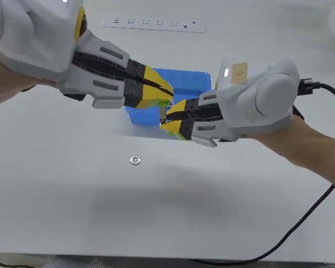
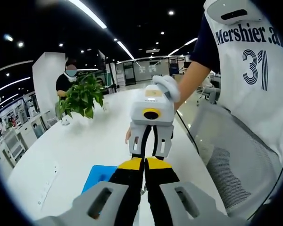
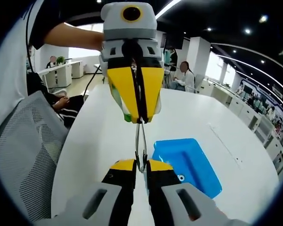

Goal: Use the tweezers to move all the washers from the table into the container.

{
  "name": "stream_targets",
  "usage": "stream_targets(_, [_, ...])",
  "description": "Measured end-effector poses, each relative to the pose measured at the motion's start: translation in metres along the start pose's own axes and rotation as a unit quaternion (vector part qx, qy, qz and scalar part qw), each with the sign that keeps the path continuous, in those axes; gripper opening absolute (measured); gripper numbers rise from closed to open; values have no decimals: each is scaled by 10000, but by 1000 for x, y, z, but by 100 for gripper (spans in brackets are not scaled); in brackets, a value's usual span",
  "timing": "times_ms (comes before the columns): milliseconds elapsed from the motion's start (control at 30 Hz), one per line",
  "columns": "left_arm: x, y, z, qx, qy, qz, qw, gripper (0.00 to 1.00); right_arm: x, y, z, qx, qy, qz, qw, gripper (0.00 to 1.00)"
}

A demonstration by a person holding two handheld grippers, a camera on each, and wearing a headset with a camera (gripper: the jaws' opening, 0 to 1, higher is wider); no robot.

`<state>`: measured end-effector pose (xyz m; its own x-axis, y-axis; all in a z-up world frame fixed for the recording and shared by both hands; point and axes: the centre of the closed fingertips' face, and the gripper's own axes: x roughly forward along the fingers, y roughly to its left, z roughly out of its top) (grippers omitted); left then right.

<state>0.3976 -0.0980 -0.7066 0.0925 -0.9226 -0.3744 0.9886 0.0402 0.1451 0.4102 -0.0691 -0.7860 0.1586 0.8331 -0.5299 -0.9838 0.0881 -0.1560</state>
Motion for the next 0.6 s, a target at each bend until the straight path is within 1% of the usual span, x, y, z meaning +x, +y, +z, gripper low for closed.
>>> stream_targets(100, [-3,5,2,54,-4,-3,10000,5,-1,-6,4,-22,-39,-25,10000,10])
stream_targets(167, [-5,12,3,89,-11,18,10000,5,-2,-9,6,-10,-77,-29,10000,10])
stream_targets(300, [-7,20,6,154,-9,35,9999,5,-3,-19,9,-12,-132,-94,9999,10])
stream_targets(367, [-6,23,8,185,-16,29,9998,5,-3,-24,11,-8,-167,-119,9998,10])
stream_targets(433, [-5,26,9,215,-13,13,9998,5,-2,-32,9,-19,-176,-141,9997,10])
stream_targets(600, [-1,39,9,297,1,25,9996,5,-1,-45,10,-24,-214,-229,9995,10])
